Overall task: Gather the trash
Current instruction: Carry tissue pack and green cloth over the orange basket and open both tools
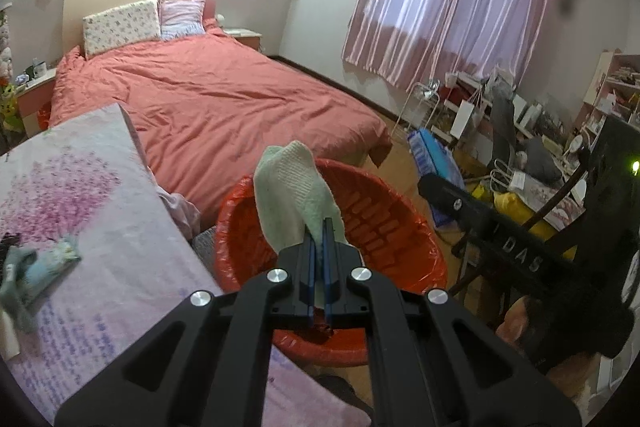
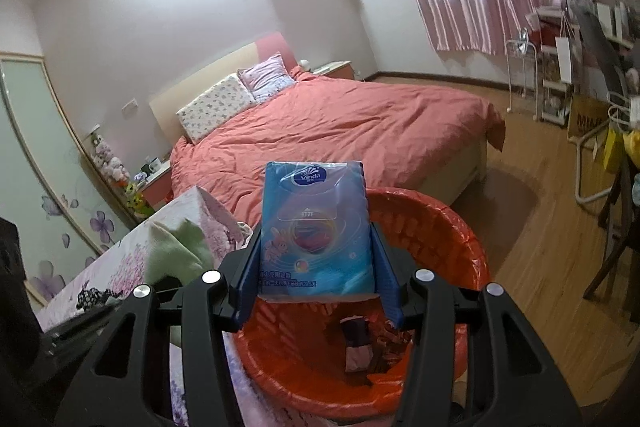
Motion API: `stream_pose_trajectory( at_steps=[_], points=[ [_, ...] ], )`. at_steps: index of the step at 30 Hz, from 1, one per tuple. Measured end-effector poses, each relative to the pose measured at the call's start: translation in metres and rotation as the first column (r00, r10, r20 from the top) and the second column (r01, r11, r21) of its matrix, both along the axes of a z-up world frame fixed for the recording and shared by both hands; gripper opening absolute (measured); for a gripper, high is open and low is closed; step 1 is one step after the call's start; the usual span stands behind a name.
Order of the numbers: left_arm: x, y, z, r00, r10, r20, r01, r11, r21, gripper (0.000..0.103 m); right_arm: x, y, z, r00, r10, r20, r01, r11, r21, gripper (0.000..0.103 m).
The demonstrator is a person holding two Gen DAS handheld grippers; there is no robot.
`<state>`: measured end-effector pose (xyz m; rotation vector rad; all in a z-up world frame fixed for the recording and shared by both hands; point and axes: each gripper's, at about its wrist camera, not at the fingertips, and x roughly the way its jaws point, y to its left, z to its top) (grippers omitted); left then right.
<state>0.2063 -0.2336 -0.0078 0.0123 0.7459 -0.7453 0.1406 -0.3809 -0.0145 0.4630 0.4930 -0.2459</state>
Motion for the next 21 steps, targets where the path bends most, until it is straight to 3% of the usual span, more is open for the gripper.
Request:
stream_pose_trajectory(
  at_steps=[2,4,6,11,16,21],
  points=[
    [0.006,-0.005,-0.007,1.0,0.011,-0.009,-0.011,1.0,0.022,0.01,0.003,-0.003,-0.004,1.0,0.002,-0.011,-0.002,1.0,0.019,0.053],
    [0.012,-0.006,-0.015,0.999,0.036,-0.02,-0.035,0.999,0.039,0.033,0.006,-0.008,-0.009,1.0,-0.004,-0.025,0.004,0.999,0.033,0.057],
    [0.016,-0.001,-0.019,0.998,0.061,-0.025,-0.059,0.997,0.047,0.041,0.007,-0.011,-0.013,0.999,-0.007,-0.04,0.009,0.999,0.04,0.06],
    [0.022,0.023,-0.028,0.991,0.127,-0.027,-0.125,0.989,0.085,0.048,-0.003,0.001,-0.013,0.998,-0.019,-0.065,0.019,1.0,0.0,0.064],
    [0.013,0.057,-0.026,0.978,0.206,0.017,-0.207,0.97,0.131,0.067,-0.003,0.009,-0.006,0.996,-0.015,-0.089,0.012,1.0,-0.027,0.064],
    [0.002,0.097,-0.02,0.959,0.276,0.061,-0.283,0.945,0.167,0.073,0.0,0.031,0.004,0.995,0.021,-0.095,-0.028,0.997,-0.068,0.066]
  ],
)
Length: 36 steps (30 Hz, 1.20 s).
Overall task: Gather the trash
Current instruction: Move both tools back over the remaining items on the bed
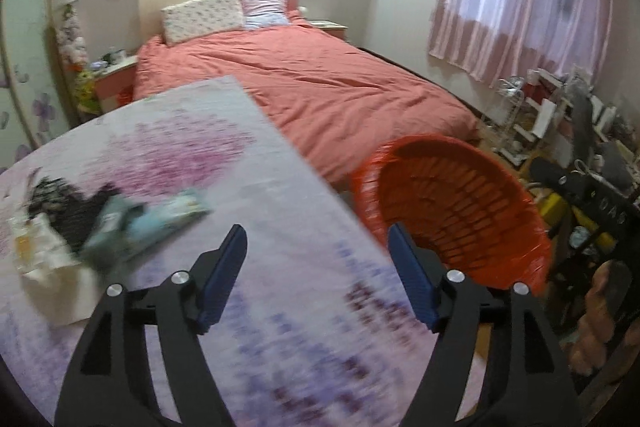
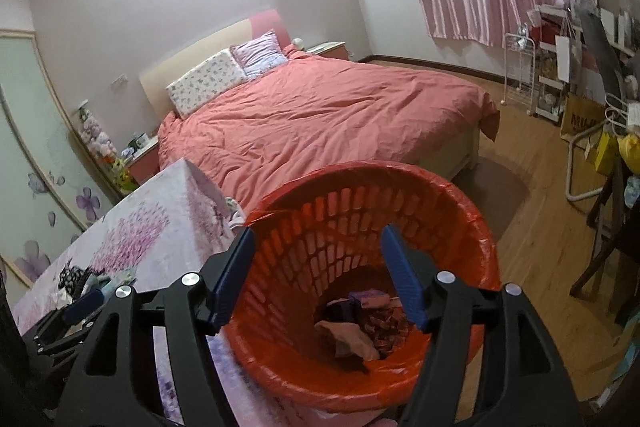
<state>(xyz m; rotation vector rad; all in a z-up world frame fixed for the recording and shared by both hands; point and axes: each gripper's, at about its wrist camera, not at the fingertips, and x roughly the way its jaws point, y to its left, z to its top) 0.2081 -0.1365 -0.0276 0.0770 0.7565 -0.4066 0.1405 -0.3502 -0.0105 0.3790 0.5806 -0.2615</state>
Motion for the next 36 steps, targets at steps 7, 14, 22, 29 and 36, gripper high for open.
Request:
stream_pose_trajectory(
  at_steps=[7,14,22,29,36],
  points=[
    [-0.009,0.08,0.0,0.991,0.132,0.007,-0.132,0.991,0.017,0.079,0.005,0.048,0.004,0.994,0.111,-0.021,-0.112,0.991,-0.07,0.066],
    [-0.014,0.16,-0.003,0.955,0.292,0.045,-0.294,0.955,0.04,0.081,0.011,0.092,-0.002,0.975,0.214,-0.061,-0.219,0.971,-0.093,0.066],
    [0.004,0.221,-0.013,0.917,0.399,0.008,-0.399,0.917,-0.006,0.081,0.018,0.124,-0.013,0.951,0.287,-0.115,-0.299,0.948,-0.108,0.066],
    [0.031,0.204,-0.029,0.925,0.38,-0.029,-0.378,0.925,0.044,0.079,0.022,0.129,-0.019,0.941,0.305,-0.145,-0.322,0.94,-0.112,0.066],
    [0.048,0.203,-0.041,0.922,0.382,-0.062,-0.378,0.923,0.079,0.049,0.027,0.134,-0.024,0.938,0.31,-0.157,-0.328,0.939,-0.103,0.066]
  ],
)
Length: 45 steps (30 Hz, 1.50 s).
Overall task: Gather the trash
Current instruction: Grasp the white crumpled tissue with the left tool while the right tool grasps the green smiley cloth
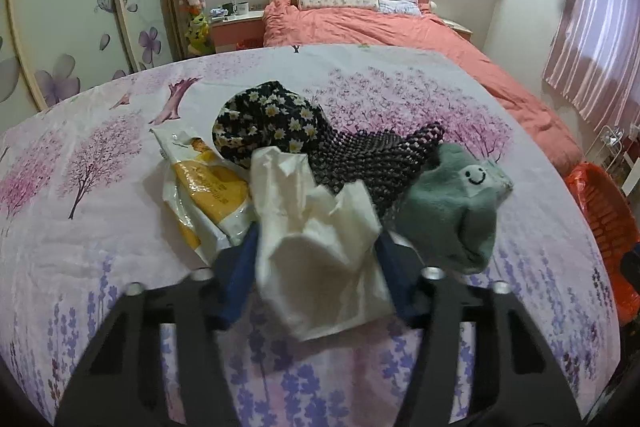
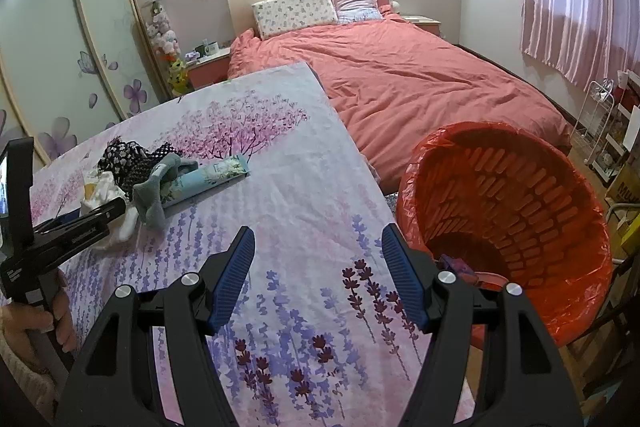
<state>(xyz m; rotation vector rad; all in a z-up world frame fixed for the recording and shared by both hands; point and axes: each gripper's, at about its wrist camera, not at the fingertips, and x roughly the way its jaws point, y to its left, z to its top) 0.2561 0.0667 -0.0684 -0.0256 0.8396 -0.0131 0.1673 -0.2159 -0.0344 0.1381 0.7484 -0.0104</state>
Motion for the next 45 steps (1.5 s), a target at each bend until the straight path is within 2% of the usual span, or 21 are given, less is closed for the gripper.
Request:
stream_pose_trajectory(
  at_steps=[1,4,13,20,23,25,28,31,38,41,45],
  points=[
    [0.0,0.001,0.0,1.0,-0.001,0.001,0.001,1.0,-0.002,0.044,0.001,0.001,-0.001,1.0,0.001,-0.002,-0.001,1.0,0.002,0.066],
    [-0.001,0.004,0.001,1.0,-0.002,0.012,0.002,1.0,-0.016,0.038,0.002,0.005,-0.001,1.0,0.01,-0.005,-0.01,1.0,0.005,0.066],
    [-0.039,0.033,0.026,0.995,0.019,0.1,-0.014,0.999,-0.048,0.038,0.005,0.026,-0.003,0.999,0.053,-0.013,-0.053,0.999,-0.009,0.066],
    [-0.061,0.09,0.036,0.987,0.115,0.116,-0.111,0.993,-0.041,0.039,0.012,0.057,-0.002,0.994,0.105,-0.015,-0.105,0.994,-0.019,0.066],
    [-0.059,0.116,0.031,0.981,0.17,0.09,-0.167,0.985,-0.031,0.039,0.014,0.071,-0.001,0.99,0.138,-0.011,-0.138,0.99,-0.018,0.066],
    [-0.052,0.128,0.023,0.977,0.206,0.06,-0.206,0.979,0.004,0.04,0.018,0.082,-0.001,0.987,0.162,-0.009,-0.162,0.987,-0.017,0.066],
    [-0.045,0.142,0.011,0.972,0.232,0.025,-0.233,0.973,0.012,0.041,0.025,0.094,-0.001,0.982,0.19,-0.013,-0.19,0.982,-0.006,0.066],
    [-0.039,0.146,0.002,0.972,0.235,0.006,-0.235,0.972,0.022,0.045,0.034,0.105,-0.003,0.978,0.21,-0.013,-0.21,0.978,0.012,0.064],
    [-0.026,0.154,-0.005,0.97,0.238,-0.042,-0.238,0.971,0.004,0.046,0.062,0.122,-0.009,0.978,0.208,-0.027,-0.206,0.976,0.064,0.057],
    [-0.023,0.159,-0.009,0.968,0.244,-0.064,-0.246,0.969,-0.023,0.046,0.072,0.129,-0.009,0.981,0.195,-0.013,-0.193,0.979,0.07,0.057],
    [-0.023,0.157,-0.01,0.967,0.246,-0.066,-0.247,0.969,-0.008,0.047,0.078,0.136,-0.013,0.983,0.182,-0.007,-0.181,0.981,0.065,0.057]
  ],
)
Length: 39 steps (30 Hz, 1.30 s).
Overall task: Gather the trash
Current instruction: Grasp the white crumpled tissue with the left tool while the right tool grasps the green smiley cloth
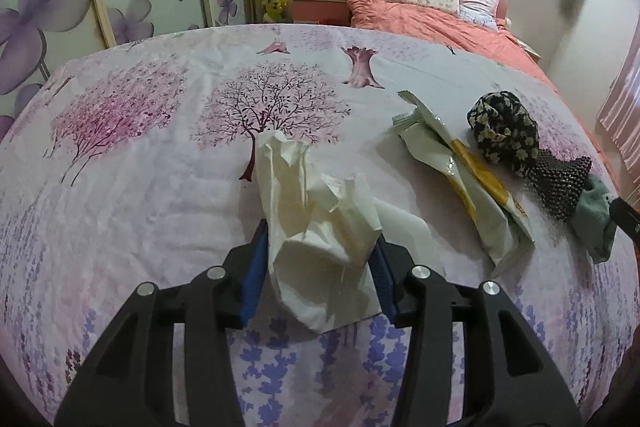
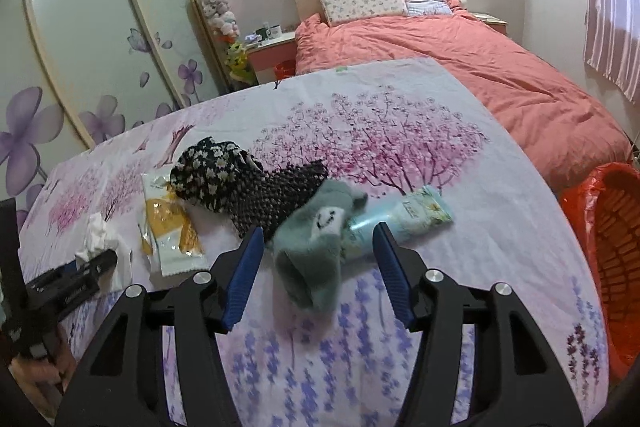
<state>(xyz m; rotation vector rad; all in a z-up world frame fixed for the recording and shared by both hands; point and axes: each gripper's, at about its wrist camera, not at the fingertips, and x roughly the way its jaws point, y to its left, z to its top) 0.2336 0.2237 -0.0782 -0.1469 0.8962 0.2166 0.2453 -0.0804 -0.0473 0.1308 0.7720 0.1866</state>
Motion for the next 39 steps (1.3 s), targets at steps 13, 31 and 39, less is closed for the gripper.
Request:
stream_pose_trajectory(
  at_steps=[13,31,39],
  points=[
    [0.001,-0.002,-0.001,1.0,-0.005,-0.004,0.005,1.0,0.0,0.051,-0.007,0.001,-0.01,0.999,-0.026,0.034,0.027,0.999,-0.034,0.057],
    [0.0,0.002,-0.001,1.0,-0.006,0.009,0.006,0.999,-0.033,0.053,0.004,0.014,-0.019,0.999,0.031,-0.036,-0.034,0.997,-0.07,0.031],
    [-0.001,0.001,-0.001,1.0,-0.006,0.009,0.006,0.999,-0.033,0.053,0.002,0.003,-0.019,0.999,0.041,-0.036,-0.041,0.999,-0.001,0.01]
  ],
)
